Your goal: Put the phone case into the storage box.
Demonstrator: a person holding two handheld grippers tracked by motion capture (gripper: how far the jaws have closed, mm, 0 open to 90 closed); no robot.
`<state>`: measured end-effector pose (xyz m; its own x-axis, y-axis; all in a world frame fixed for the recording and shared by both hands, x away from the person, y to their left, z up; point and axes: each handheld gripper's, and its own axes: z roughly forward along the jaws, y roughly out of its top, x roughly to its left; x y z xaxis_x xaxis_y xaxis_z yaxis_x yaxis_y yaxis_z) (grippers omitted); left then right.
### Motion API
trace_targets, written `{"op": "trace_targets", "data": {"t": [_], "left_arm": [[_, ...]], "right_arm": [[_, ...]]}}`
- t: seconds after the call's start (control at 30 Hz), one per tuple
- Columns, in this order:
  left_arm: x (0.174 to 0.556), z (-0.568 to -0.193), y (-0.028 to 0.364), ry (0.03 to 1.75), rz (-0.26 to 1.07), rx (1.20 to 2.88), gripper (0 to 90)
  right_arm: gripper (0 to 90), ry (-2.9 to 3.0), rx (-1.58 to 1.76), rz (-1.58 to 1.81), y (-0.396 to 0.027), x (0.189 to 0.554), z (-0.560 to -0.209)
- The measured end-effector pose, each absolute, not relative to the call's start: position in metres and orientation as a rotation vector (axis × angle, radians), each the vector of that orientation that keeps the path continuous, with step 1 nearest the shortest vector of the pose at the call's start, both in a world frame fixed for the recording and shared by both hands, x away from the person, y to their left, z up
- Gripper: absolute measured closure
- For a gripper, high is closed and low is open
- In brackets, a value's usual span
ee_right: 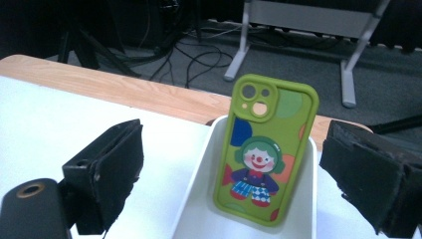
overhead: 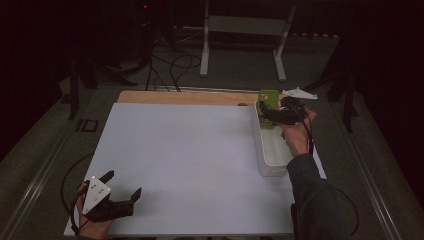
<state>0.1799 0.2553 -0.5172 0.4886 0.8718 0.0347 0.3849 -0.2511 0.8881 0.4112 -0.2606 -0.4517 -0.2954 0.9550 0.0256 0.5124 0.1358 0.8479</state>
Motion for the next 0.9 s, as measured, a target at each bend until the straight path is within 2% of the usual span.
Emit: {"op": "trace_targets", "data": {"t": [0.67, 0.9], "left_arm": [[0.18, -0.517, 0.255, 1.048, 0.684, 1.845, 0.0], [0.18, -0.517, 0.255, 1.049, 0.683, 1.844, 0.0]], "right_arm": [[9.0, 1.918, 1.324, 1.151, -0.26, 0.385, -0.446], [9.0, 1.932, 1.277, 1.197, -0.257, 0.365, -0.45]]}}
